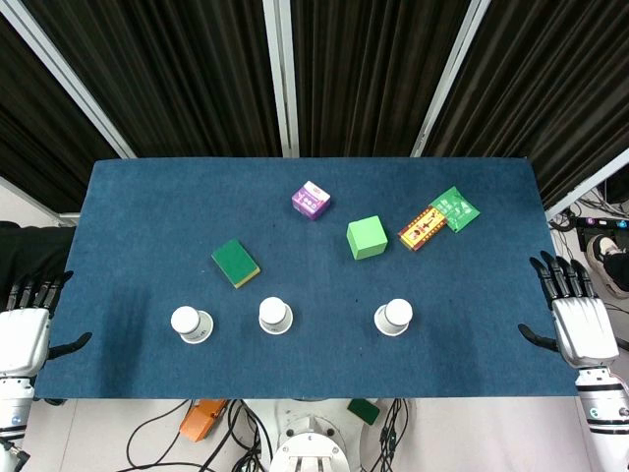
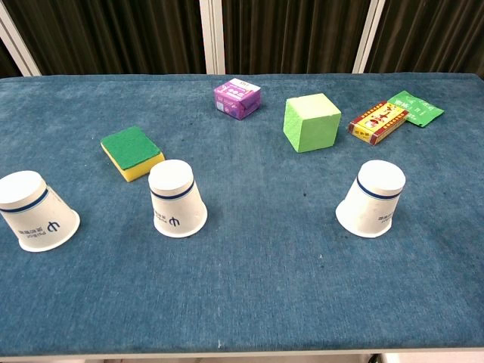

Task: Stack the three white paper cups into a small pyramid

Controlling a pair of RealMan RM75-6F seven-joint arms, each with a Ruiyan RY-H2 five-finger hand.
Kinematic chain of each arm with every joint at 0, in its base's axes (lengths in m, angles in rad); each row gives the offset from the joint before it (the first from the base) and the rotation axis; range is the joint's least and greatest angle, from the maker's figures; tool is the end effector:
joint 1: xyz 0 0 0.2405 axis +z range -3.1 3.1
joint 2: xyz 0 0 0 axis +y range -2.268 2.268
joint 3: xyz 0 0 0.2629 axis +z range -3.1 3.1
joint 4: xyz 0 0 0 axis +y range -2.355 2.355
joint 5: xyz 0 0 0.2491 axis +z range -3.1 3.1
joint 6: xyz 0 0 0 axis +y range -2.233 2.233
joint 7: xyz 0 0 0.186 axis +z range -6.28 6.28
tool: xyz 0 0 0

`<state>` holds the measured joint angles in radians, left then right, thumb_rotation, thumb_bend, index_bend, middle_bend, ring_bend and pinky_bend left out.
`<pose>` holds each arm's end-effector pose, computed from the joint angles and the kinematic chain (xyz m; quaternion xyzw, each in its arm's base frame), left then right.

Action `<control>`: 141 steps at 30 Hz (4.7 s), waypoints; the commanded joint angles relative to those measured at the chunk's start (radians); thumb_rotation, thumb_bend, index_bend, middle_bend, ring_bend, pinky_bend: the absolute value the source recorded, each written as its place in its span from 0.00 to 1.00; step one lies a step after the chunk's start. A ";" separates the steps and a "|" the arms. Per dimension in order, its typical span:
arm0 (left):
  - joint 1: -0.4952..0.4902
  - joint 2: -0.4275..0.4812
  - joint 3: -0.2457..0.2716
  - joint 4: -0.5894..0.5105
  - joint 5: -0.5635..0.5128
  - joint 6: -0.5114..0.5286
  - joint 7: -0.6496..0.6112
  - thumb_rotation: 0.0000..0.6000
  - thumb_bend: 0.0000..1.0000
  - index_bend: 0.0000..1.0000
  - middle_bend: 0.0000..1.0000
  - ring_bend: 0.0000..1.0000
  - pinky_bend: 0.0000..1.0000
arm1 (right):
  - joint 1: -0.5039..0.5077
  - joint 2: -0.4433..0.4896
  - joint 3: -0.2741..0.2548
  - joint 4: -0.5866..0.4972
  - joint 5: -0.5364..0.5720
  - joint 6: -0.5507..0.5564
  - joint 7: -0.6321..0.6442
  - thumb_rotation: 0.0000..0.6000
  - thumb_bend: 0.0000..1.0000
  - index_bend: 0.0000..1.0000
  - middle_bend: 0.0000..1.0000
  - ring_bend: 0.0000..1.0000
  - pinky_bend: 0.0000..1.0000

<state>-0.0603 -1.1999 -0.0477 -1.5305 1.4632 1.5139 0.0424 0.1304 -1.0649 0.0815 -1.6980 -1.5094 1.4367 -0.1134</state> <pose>-0.3513 0.2183 0.1142 -0.5794 -0.3832 -0.3701 0.6168 -0.3045 -0.2473 0.1314 0.6266 -0.3505 0.3777 0.5847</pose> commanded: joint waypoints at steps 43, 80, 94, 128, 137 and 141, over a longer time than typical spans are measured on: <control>-0.238 -0.085 0.044 -0.119 -0.011 -0.386 0.057 0.79 0.20 0.25 0.16 0.10 0.00 | -0.016 0.006 0.002 0.025 -0.005 0.037 0.038 1.00 0.25 0.00 0.07 0.00 0.01; -0.456 -0.224 -0.039 -0.135 -0.073 -0.523 0.262 0.75 0.26 0.39 0.20 0.11 0.00 | -0.034 0.011 -0.004 0.032 0.007 0.047 0.047 1.00 0.25 0.00 0.07 0.00 0.01; -0.469 -0.223 -0.023 -0.150 -0.130 -0.512 0.317 0.70 0.24 0.23 0.20 0.11 0.00 | -0.023 0.006 -0.006 0.044 0.008 0.024 0.051 1.00 0.25 0.00 0.07 0.00 0.01; -0.274 -0.069 0.041 -0.149 -0.018 -0.215 0.098 0.70 0.23 0.19 0.20 0.11 0.00 | 0.399 -0.211 0.018 -0.048 0.122 -0.571 -0.213 1.00 0.44 0.26 0.14 0.03 0.15; -0.266 -0.071 0.039 -0.137 -0.018 -0.222 0.083 0.70 0.23 0.19 0.20 0.11 0.00 | 0.430 -0.234 0.013 -0.042 0.175 -0.578 -0.244 1.00 0.49 0.38 0.18 0.06 0.16; -0.261 -0.067 0.033 -0.134 -0.020 -0.219 0.076 0.69 0.23 0.19 0.20 0.11 0.00 | 0.436 -0.213 0.020 -0.069 0.186 -0.561 -0.238 1.00 0.50 0.46 0.20 0.07 0.17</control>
<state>-0.3220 -1.2672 -0.0137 -1.6651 1.4437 1.2948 0.1189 0.5639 -1.2859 0.0978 -1.7564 -1.3256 0.8704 -0.3564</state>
